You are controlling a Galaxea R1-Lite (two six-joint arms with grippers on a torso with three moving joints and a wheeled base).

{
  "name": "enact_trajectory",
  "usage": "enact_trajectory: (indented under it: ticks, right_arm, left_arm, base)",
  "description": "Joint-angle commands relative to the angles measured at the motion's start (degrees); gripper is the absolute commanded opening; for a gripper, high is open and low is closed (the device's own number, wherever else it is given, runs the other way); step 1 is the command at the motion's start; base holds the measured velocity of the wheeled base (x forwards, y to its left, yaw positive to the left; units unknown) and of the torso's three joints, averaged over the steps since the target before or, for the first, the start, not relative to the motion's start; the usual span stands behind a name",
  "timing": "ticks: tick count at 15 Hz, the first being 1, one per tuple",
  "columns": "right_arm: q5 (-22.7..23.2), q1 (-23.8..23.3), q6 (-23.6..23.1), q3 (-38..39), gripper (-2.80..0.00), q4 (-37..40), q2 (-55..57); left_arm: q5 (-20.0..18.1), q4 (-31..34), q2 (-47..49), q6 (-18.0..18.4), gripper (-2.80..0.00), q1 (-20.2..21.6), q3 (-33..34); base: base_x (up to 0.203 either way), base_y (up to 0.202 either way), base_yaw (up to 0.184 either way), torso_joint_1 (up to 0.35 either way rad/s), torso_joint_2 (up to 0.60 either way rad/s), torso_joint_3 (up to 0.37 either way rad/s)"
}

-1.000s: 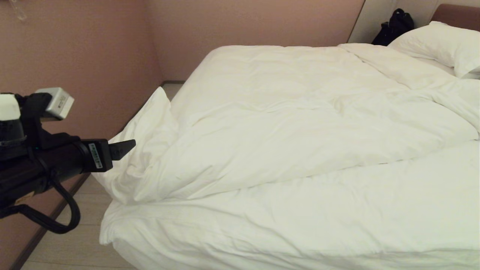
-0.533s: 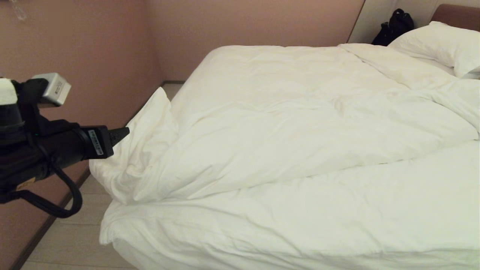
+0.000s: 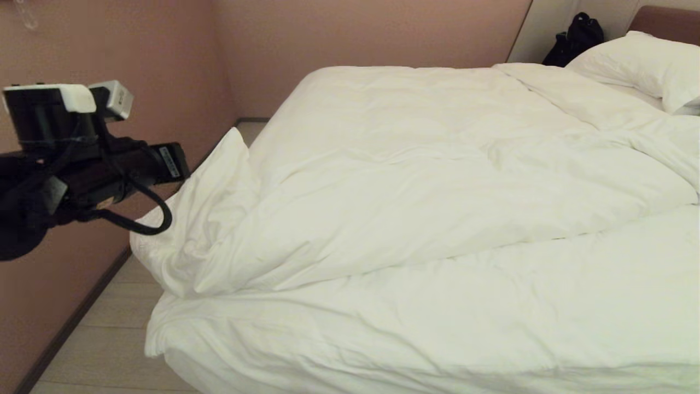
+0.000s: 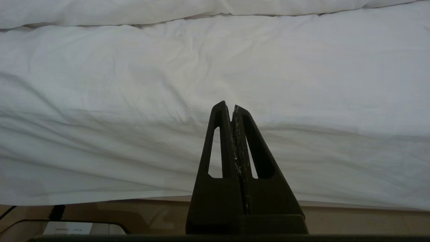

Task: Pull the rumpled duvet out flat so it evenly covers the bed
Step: Flatten the corners of the folded blanket

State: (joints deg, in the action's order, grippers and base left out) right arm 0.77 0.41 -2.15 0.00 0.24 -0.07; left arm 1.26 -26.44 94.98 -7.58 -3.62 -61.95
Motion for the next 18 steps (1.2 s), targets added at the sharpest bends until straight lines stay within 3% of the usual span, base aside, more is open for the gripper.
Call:
enact_trajectory:
  ticks: [1,7,12,13,18]
  right_arm:
    - [0.02,0.02,-0.05,0.00,-2.80,0.02,0.07]
    - [0.02,0.02,-0.05,0.00,-2.80,0.02,0.07]
    - [0.02,0.02,-0.05,0.00,-2.80,0.02,0.07]
    - [0.02,0.02,-0.05,0.00,-2.80,0.02,0.07]
    - [0.02,0.02,-0.05,0.00,-2.80,0.02,0.07]
  left_arm:
    - [-0.25,-0.41,10.16,0.84,-2.80,1.05,-7.78]
    - [-3.15,-0.47,25.88,3.51,-2.80,2.70,-26.58]
    - [-5.21,1.03,31.32,5.12,-2.80,3.09,-34.02]
    - [-5.22,1.16,31.76,5.18,0.00,3.09,-34.64]
    - [-8.20,1.17,33.62,5.77,0.00,3.09,-38.17]
  base:
    - [0.000,0.000,0.000,0.000,0.00,0.000]
    - [0.000,0.000,0.000,0.000,0.00,0.000]
    - [0.000,0.000,0.000,0.000,0.00,0.000]
    - [0.000,0.000,0.000,0.000,0.00,0.000]
    - [0.000,0.000,0.000,0.000,0.00,0.000]
